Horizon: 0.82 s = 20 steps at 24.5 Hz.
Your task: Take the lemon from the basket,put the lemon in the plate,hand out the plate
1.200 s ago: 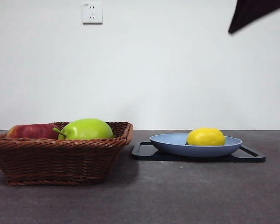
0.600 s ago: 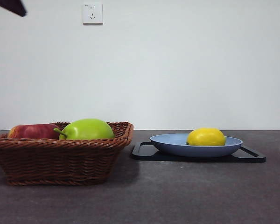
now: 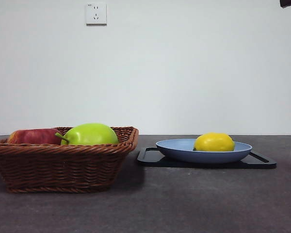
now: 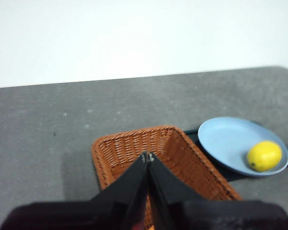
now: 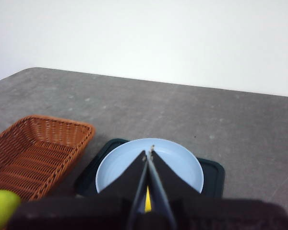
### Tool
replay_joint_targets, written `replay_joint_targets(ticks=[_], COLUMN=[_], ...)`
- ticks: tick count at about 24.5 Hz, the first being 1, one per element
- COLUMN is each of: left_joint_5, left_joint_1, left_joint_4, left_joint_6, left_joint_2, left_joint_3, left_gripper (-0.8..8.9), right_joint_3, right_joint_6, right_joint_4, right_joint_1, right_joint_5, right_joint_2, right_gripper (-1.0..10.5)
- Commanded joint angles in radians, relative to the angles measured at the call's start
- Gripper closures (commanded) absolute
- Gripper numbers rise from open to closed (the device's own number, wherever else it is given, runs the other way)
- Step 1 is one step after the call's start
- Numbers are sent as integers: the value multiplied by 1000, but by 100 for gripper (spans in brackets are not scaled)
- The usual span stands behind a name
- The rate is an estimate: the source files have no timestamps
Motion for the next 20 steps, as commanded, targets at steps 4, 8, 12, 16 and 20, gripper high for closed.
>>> replay_joint_targets(ticks=[4, 8, 12, 16, 20], left_joint_5=[2, 0, 2, -12, -29], left_joint_1=[0, 0, -5, -5, 27], left_joint_4=[5, 4, 4, -6, -73], left_joint_6=[-47, -47, -47, 12, 172], left_joint_2=[32, 40, 40, -12, -132], left_joint_3=[6, 6, 6, 6, 2], left_gripper=[805, 805, 805, 805, 805], right_joint_3=[8, 8, 8, 8, 8], right_joint_6=[6, 6, 6, 6, 6], right_joint_4=[13, 13, 14, 13, 13], right_joint_1=[6, 6, 6, 6, 6], right_joint_5=[3, 4, 3, 3, 3], right_joint_2=[3, 4, 3, 4, 4], right_gripper=[943, 943, 943, 943, 943])
